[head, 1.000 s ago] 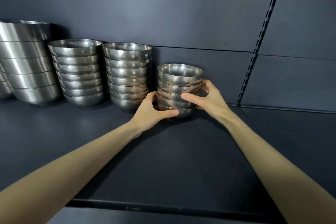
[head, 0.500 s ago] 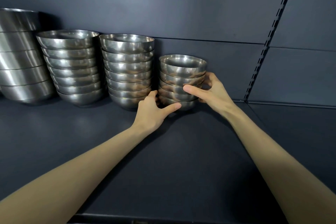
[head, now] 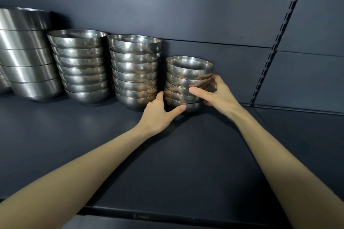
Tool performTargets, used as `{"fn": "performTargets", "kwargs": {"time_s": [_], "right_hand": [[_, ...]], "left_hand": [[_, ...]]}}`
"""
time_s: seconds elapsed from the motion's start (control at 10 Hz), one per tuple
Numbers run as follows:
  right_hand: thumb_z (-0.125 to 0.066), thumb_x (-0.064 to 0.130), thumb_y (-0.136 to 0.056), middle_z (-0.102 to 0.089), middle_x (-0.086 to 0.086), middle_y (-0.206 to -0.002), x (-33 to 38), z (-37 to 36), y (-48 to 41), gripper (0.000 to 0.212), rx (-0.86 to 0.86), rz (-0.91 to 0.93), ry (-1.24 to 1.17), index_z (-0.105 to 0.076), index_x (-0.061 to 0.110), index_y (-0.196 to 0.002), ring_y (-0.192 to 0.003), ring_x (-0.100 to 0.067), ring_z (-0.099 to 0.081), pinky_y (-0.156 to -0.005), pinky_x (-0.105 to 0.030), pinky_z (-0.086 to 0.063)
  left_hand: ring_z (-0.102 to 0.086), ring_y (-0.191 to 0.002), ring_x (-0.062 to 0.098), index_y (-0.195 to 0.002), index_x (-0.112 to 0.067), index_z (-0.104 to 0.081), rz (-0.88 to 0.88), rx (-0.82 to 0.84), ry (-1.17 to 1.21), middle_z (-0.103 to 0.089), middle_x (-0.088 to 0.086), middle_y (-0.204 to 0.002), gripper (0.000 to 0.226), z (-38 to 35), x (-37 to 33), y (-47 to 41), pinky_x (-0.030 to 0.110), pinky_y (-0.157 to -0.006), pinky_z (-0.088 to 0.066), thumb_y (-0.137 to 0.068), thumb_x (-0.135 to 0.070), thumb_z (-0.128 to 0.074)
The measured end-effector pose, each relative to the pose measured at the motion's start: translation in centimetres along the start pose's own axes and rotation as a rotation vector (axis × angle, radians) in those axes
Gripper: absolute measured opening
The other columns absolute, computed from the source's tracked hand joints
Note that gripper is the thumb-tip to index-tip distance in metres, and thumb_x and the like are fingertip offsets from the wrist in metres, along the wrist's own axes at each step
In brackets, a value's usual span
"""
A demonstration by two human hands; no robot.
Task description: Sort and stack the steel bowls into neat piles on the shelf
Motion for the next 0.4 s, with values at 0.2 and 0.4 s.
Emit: {"fn": "performTargets", "kwargs": {"time_s": [0.2,0.4], "right_hand": [[-0.080,0.070,-0.049,-0.056,0.019,-0.124,0.5,0.6,0.9,0.104,0.042,-0.009,0.112,-0.040,0.030,-0.136,-0.121,-0.006,-0.053,-0.105,-0.039,-0.044],[-0.081,0.039,-0.074,-0.046,0.001,-0.142,4.3,2.1,3.0,0.092,-0.010,0.066,0.355,-0.030,0.019,-0.147,-0.130,-0.021,-0.044,-0.096,-0.027,-0.036]], "left_hand": [[-0.053,-0.120,0.027,-0.131,-0.005,-0.045,-0.026,0.012,-0.135,-0.058,0.009,-0.130,0.067,1.1,-0.9,0.6,0.040,-0.101,-0.043,-0.084,-0.047,-0.066],[-0.057,-0.115,0.024,-0.134,-0.011,-0.046,-0.118,0.027,-0.304,-0.058,0.011,-0.129,0.063,4.0,-3.0,2.0,0.040,-0.098,-0.045,-0.084,-0.044,-0.066]]}}
Point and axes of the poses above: each hand's wrist, its own y-axis away from the middle knuckle, its own z-axis out of the back of the hand, x = y × z, the point moved 10 cm from there along -y, towards the middle knuckle
